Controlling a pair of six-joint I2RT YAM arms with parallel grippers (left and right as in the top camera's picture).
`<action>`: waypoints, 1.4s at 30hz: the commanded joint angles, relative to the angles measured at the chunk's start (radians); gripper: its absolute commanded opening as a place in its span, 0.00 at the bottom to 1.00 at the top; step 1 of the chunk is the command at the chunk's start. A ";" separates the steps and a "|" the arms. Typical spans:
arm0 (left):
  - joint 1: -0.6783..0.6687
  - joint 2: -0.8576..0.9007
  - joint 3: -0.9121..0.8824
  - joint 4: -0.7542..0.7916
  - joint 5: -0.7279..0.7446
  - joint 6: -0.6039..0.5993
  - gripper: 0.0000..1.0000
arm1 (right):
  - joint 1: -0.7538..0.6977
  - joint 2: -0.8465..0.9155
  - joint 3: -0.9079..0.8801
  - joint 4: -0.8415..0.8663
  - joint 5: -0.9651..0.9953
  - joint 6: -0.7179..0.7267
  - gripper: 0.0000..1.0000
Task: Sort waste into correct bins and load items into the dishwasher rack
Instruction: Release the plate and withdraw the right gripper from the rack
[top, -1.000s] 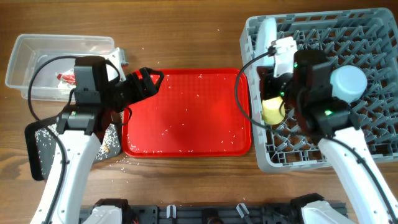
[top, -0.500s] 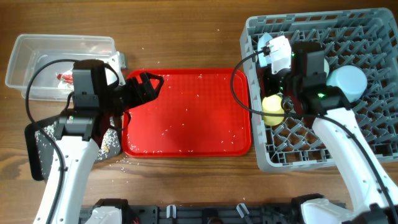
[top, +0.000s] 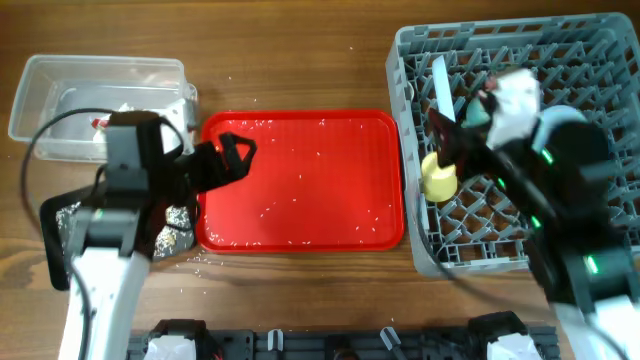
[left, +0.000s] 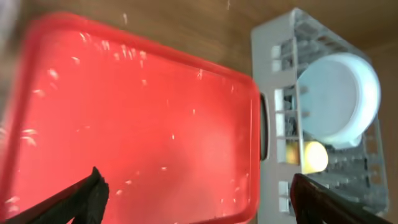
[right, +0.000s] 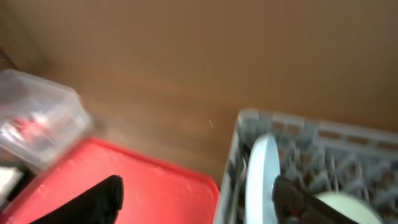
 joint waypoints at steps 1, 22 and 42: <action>0.005 -0.208 0.106 -0.108 -0.255 0.035 1.00 | 0.001 -0.225 0.014 -0.039 -0.060 0.038 1.00; 0.005 -0.523 0.106 -0.230 -0.376 0.031 1.00 | 0.001 -0.389 -0.019 -0.540 -0.059 2.007 1.00; 0.005 -0.523 0.106 -0.230 -0.376 0.031 1.00 | 0.000 -0.586 -0.238 -0.230 0.309 0.637 1.00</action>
